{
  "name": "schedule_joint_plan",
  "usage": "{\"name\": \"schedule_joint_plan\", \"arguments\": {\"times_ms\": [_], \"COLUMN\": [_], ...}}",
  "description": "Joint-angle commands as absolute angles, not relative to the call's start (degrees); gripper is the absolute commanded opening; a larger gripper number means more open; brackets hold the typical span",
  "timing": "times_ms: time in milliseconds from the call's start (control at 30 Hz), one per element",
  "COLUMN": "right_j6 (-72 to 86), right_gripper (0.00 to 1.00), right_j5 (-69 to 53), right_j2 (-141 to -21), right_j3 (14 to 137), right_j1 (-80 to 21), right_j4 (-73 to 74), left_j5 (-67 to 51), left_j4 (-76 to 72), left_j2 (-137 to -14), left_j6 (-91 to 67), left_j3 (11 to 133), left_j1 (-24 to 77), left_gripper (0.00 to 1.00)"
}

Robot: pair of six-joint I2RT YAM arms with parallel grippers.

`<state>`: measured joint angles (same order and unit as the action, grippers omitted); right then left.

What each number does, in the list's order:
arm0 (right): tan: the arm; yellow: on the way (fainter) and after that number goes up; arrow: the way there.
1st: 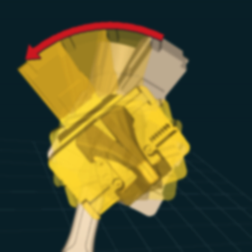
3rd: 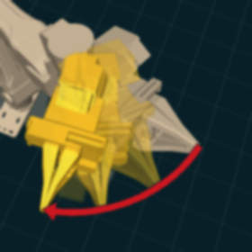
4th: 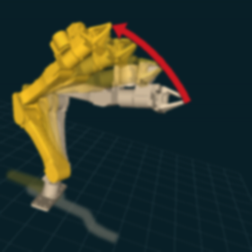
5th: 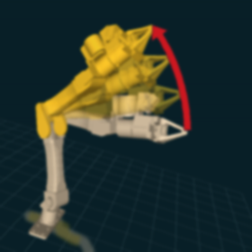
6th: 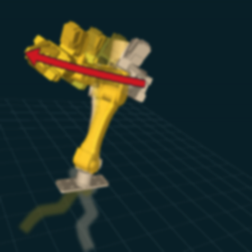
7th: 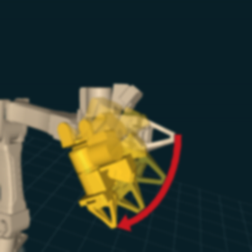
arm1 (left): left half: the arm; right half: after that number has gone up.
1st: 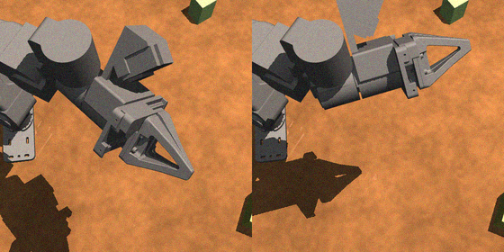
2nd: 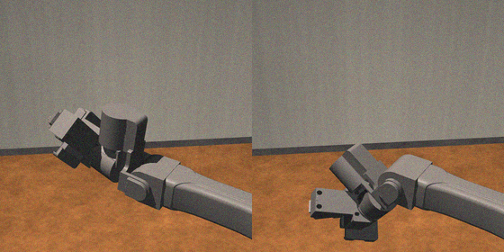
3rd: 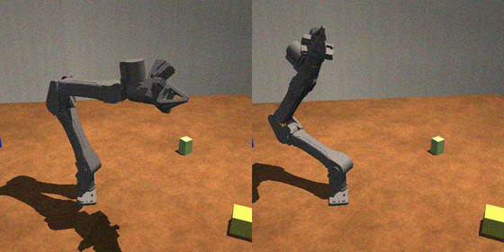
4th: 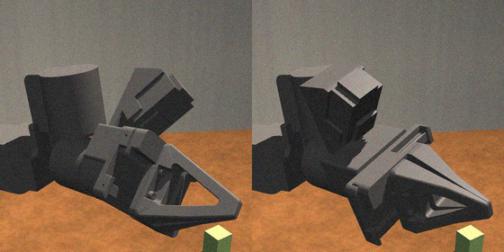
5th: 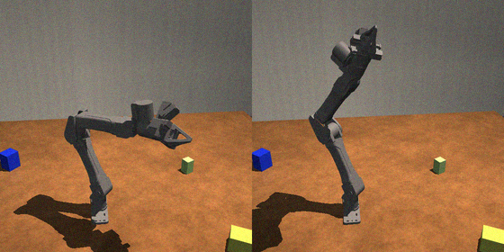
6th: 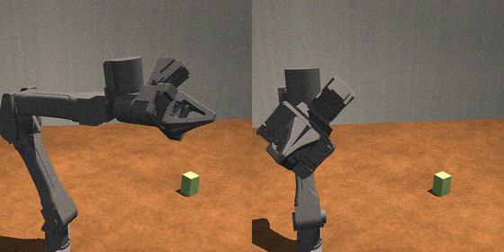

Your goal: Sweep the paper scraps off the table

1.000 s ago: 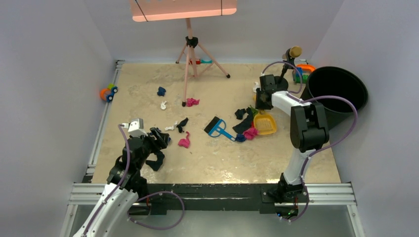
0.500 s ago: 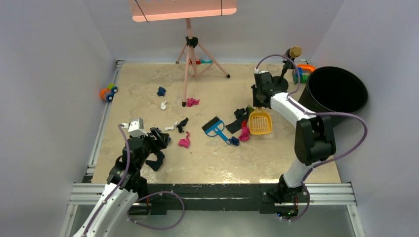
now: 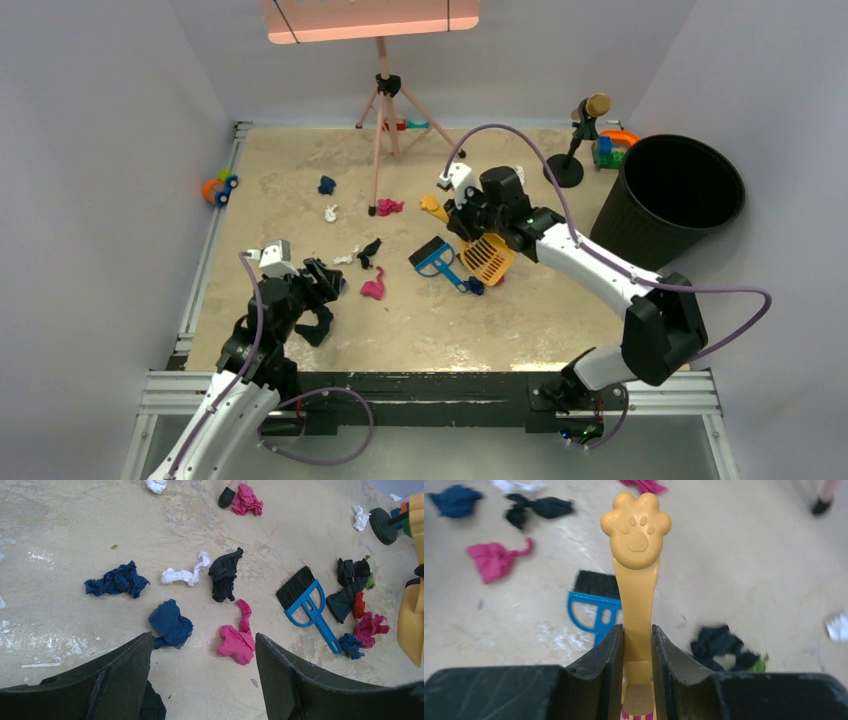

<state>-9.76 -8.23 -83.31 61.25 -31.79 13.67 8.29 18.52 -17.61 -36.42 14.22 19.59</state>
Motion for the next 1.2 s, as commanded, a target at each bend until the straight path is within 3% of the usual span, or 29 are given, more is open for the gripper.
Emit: {"name": "schedule_joint_plan", "arguments": {"times_ms": [0,300,600,667,767,933,1000,1033,1167], "right_j6": [-25.0,-62.9,-71.4,-72.3,-72.9,-69.8,-64.9,-61.2,-27.3], "right_gripper": [0.0,0.0,0.0,0.08,0.53,0.6,0.82,0.87,0.93], "right_j5": [-23.2,-21.5,-22.0,-21.8,-21.3,-21.8,-23.9,-24.6,-17.0], "right_j2": [-81.7,-82.2,-90.1,-90.8,-91.5,-87.3,-83.5,-82.0,-79.5], "right_j3": [61.2,57.0,60.4,61.5,62.8,61.1,60.1,60.0,63.7], "right_j1": [-33.3,-37.4,-32.6,-32.5,-32.4,-32.2,-32.2,-32.1,-32.5], "right_j4": [7.3,11.0,15.1,18.3,22.8,21.4,17.3,15.3,3.9], "left_j5": [8.6,8.5,7.9,7.7,7.7,7.7,7.6,7.7,7.8], "left_j4": [17.5,17.5,16.8,16.8,16.7,16.7,16.6,16.6,16.8], "left_j2": [-17.4,-17.1,-17.7,-18.0,-17.9,-17.9,-18.1,-18.0,-17.9], "left_j6": [-36.6,-36.7,-36.4,-36.3,-36.3,-36.4,-36.4,-36.4,-36.4], "left_j3": [14.4,14.3,14.3,14.4,14.4,14.4,14.4,14.4,14.5], "left_j1": [19.8,19.8,19.8,19.8,19.8,19.8,19.8,19.8,19.8], "left_gripper": [0.78,0.78,0.78,0.78,0.78,0.78,0.78,0.78,0.78]}}
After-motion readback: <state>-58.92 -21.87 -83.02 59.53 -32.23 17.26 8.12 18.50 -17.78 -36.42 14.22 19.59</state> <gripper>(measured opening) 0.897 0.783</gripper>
